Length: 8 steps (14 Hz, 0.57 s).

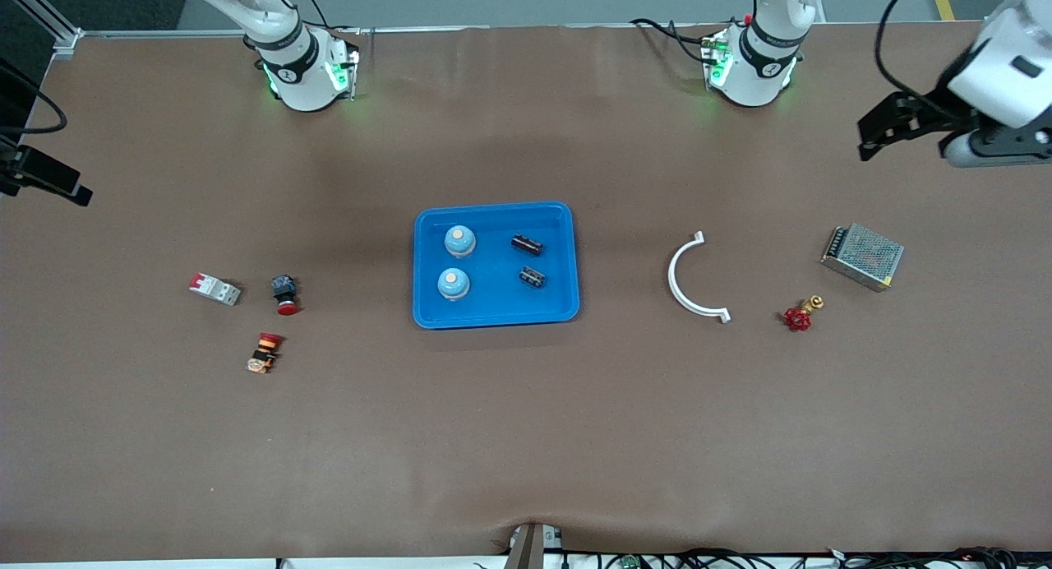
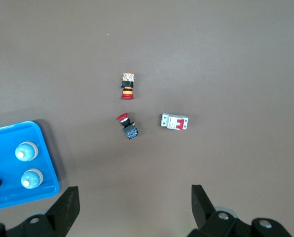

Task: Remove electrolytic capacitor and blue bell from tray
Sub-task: 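Move the left gripper and the right gripper toward the blue tray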

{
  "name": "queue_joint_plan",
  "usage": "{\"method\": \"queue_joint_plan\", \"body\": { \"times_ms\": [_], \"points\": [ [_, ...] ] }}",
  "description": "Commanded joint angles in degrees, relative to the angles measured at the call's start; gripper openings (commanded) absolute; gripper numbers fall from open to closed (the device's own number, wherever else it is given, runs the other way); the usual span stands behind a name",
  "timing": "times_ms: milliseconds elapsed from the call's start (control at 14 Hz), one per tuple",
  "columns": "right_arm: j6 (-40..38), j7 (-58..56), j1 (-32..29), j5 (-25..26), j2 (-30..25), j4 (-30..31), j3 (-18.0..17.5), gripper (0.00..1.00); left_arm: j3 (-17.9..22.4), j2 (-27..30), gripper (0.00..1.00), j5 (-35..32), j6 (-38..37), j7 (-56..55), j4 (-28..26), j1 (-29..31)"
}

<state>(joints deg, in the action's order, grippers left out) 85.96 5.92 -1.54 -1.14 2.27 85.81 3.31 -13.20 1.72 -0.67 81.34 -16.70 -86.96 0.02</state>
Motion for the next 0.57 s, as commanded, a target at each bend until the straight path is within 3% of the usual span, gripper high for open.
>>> {"method": "queue_joint_plan", "body": {
  "times_ms": [0, 285, 499],
  "points": [
    [4.6, 7.8, 3.4, -0.4, -0.3, 7.2, -0.2, 1.00, -4.8, -0.4, 1.00, 0.6, 3.0, -6.8, -4.1, -0.2],
    [19.6, 19.0, 11.5, -0.4, -1.3, 22.3, -0.2, 1.00, -12.6, -0.8, 1.00, 1.9, 14.9, -16.3, -14.8, -0.2],
    [30.6, 22.4, 15.7, -0.5, 0.0, 28.6, -0.3, 1.00, -18.4, -3.5, 1.00, 3.3, 27.3, -28.2, -22.2, -0.3]
  ]
}}
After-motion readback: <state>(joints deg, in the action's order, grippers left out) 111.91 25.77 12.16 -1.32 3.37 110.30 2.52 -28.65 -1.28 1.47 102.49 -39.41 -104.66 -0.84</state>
